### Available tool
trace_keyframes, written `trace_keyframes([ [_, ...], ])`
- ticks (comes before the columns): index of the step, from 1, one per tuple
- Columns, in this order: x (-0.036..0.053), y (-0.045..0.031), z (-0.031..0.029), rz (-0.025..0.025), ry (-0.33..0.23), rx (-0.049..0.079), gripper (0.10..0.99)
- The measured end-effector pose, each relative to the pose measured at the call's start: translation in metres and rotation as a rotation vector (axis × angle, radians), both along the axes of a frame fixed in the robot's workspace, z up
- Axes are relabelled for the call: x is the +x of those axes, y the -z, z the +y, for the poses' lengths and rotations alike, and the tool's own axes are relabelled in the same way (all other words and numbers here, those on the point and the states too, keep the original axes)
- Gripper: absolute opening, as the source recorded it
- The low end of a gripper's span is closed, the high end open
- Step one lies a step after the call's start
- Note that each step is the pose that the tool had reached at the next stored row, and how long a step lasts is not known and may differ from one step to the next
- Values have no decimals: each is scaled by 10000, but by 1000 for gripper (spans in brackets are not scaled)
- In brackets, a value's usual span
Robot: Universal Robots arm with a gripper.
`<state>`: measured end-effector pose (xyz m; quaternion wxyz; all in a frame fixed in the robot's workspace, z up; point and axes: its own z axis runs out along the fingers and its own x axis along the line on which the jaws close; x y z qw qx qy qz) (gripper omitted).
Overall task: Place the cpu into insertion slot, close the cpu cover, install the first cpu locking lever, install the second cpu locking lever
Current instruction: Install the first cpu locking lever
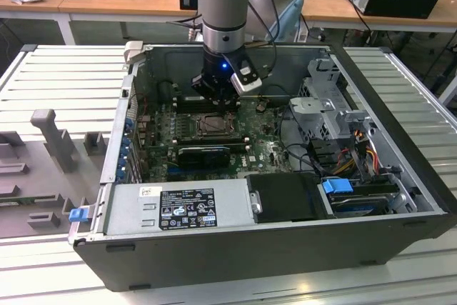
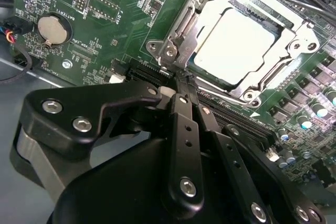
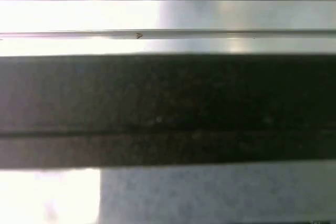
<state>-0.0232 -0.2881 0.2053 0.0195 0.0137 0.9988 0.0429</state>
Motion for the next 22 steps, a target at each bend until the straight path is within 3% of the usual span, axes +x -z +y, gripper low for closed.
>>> trace_keyframes([
  [11,12,26,0,0,1,-192,106],
  [13,14,28,0,3,0,-196,106],
  [15,24,33,1,-1,0,-75,106],
  [18,26,32,0,-1,1,-43,106],
  [20,26,-63,0,0,0,-44,106],
  [22,26,-100,0,0,0,-44,106],
])
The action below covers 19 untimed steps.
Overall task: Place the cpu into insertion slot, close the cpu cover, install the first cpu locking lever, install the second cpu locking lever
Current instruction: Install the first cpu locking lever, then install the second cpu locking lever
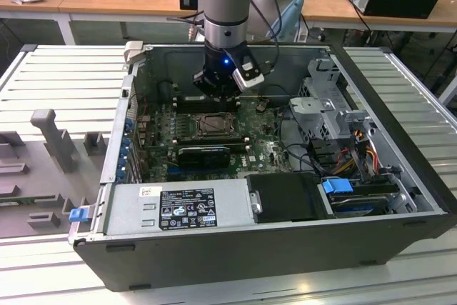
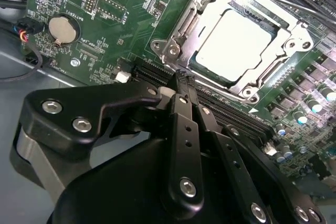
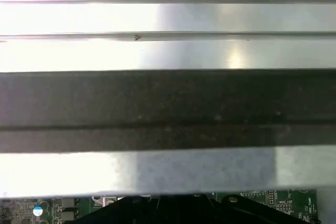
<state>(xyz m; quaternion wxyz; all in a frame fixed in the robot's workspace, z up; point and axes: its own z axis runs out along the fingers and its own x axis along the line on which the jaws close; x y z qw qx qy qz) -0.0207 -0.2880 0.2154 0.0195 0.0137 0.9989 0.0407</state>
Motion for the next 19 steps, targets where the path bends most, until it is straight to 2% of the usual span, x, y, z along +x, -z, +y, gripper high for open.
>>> trace_keyframes([
  [13,0,-28,-13,0,0,-20,106],
  [19,0,-28,-68,0,0,-19,106],
])
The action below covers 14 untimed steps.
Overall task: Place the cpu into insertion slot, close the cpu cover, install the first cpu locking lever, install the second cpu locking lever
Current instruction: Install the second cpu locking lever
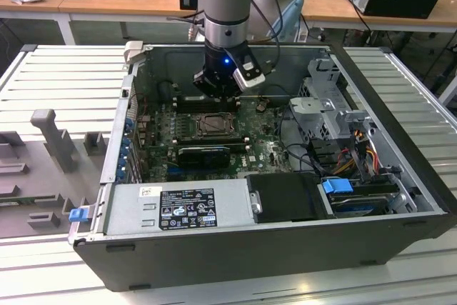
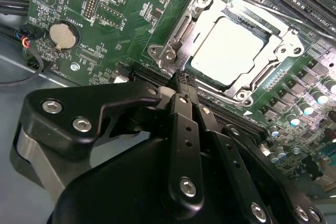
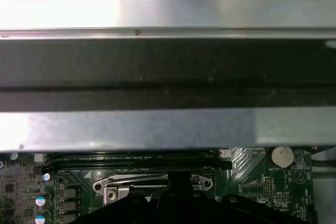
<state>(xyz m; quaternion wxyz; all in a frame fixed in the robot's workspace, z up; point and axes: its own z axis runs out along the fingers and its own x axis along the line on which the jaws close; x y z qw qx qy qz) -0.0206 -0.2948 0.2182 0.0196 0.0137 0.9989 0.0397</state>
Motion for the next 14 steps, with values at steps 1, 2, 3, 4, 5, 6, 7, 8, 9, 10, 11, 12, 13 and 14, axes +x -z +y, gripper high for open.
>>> trace_keyframes([
  [1,0,0,-12,0,0,0,106],
  [2,0,0,-32,0,0,-1,106],
  [3,0,0,-55,0,0,0,106],
  [4,0,-5,-61,1,2,-3,106],
  [5,0,-23,-62,1,4,-1,106],
  [6,1,-37,-62,0,6,-1,106],
  [7,2,-56,-62,1,10,-1,106],
  [8,3,-94,-62,8,27,-1,106],
  [9,3,-111,-62,8,29,-1,106],
  [10,3,-122,-62,7,29,0,106],
  [11,3,-138,-62,7,30,0,106],
  [12,3,-153,-62,8,31,-1,106],
  [13,3,-181,-62,8,33,0,106],
  [14,3,-197,-62,7,36,0,106],
])
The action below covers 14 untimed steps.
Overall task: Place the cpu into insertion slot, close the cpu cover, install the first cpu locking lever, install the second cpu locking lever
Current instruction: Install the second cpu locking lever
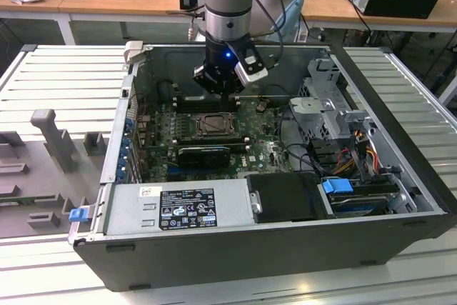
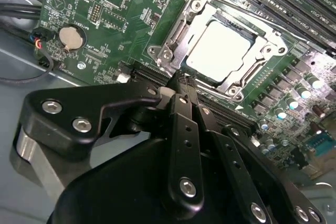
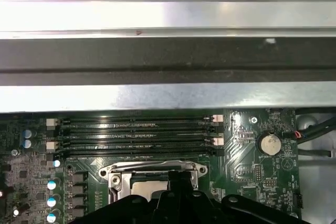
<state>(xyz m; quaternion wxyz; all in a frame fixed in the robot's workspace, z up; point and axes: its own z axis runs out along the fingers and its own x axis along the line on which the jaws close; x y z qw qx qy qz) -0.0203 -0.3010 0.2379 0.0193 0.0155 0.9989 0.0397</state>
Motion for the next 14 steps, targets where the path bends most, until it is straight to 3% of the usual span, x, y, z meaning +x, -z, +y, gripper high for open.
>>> trace_keyframes([
  [9,0,-190,0,1,20,-2,106],
  [14,0,-190,-26,0,25,-1,106],
])
